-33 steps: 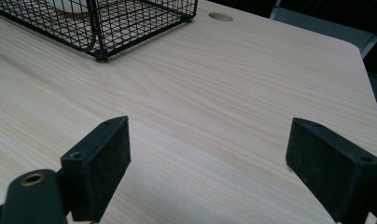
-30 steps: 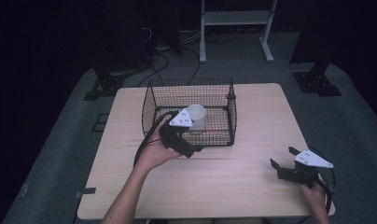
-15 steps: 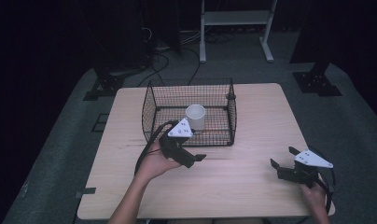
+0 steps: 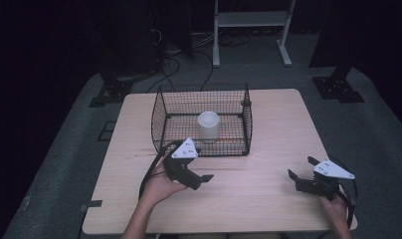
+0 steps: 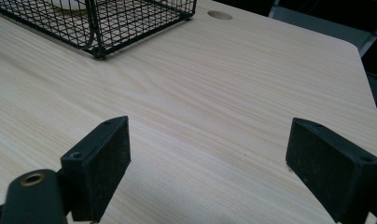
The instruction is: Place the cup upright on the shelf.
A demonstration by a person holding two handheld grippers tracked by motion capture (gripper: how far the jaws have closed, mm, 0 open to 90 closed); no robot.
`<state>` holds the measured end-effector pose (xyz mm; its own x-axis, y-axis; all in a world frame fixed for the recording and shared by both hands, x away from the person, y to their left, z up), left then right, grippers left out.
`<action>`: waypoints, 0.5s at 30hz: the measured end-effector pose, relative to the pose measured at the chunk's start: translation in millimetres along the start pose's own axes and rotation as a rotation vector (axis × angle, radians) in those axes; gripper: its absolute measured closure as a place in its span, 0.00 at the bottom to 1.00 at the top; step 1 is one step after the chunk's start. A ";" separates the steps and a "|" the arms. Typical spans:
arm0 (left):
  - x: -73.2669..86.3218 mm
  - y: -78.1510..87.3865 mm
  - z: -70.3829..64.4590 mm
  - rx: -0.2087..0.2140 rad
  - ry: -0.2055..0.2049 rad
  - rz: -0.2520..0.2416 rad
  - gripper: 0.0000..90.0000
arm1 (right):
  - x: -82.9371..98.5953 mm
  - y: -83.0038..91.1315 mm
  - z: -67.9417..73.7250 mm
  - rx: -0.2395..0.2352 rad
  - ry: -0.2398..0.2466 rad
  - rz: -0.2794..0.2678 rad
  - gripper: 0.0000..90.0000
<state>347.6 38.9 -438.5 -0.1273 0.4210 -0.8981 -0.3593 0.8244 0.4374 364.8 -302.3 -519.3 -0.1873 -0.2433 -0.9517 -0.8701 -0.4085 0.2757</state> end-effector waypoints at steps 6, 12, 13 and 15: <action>6.7 4.8 -2.9 -0.008 0.008 -0.006 0.09 | 0.0 0.0 0.0 0.002 0.001 0.000 0.15; 16.0 8.4 -5.3 -0.016 0.015 0.006 0.09 | 0.1 -0.1 -0.1 0.003 0.002 0.001 0.15; 17.9 9.3 -6.4 -0.013 0.018 0.005 0.09 | 0.1 0.0 -0.2 0.003 0.002 0.001 0.15; 21.0 10.7 -8.4 -0.009 0.025 0.003 0.09 | 0.2 0.0 -0.3 0.004 0.002 0.001 0.15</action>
<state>333.3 53.4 -453.1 -0.1511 0.4136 -0.8978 -0.3671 0.8198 0.4394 364.9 -302.6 -519.4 -0.1877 -0.2455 -0.9510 -0.8716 -0.4048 0.2765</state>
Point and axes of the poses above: each handheld gripper's, and its own axes: y roughly backward along the jaws, x roughly out of its underside, z roughly to its left, the point moved 9 cm from there along -y, roughly forward along the jaws, and after that the axes turned 10 degrees about -z, right-handed, at the moved point
